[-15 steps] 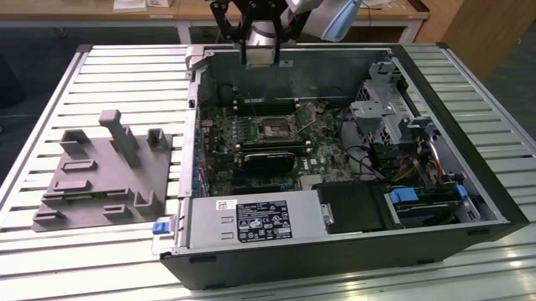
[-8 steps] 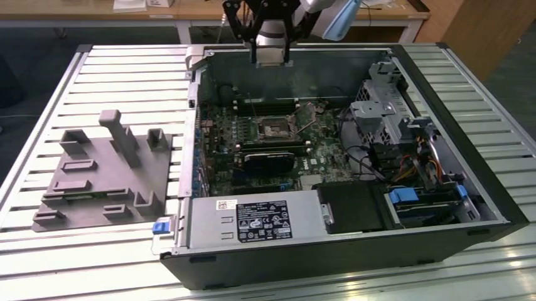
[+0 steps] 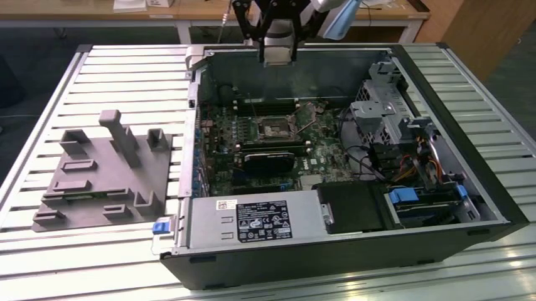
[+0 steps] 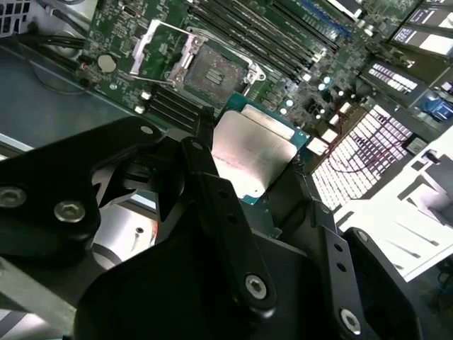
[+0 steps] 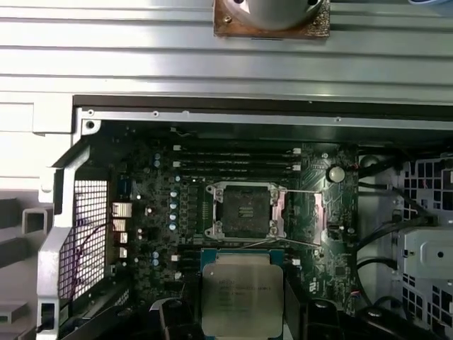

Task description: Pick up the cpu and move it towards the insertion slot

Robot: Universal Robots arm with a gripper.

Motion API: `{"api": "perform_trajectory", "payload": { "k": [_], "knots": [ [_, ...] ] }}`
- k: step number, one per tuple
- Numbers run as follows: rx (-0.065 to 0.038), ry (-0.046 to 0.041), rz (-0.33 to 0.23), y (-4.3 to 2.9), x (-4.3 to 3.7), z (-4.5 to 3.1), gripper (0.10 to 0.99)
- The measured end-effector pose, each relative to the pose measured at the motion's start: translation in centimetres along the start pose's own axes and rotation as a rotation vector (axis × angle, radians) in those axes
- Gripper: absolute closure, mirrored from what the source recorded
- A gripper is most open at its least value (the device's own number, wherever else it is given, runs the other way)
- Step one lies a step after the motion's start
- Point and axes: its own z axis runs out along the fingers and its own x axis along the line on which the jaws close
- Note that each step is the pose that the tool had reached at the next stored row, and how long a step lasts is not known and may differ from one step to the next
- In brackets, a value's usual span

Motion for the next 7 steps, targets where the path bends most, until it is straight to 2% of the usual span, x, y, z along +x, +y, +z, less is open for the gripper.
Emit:
{"api": "perform_trajectory", "payload": {
  "k": [7],
  "knots": [
    [0.000, -0.0004, 0.000, 0.22, -0.62, 0.03, 0.541]
  ]
}}
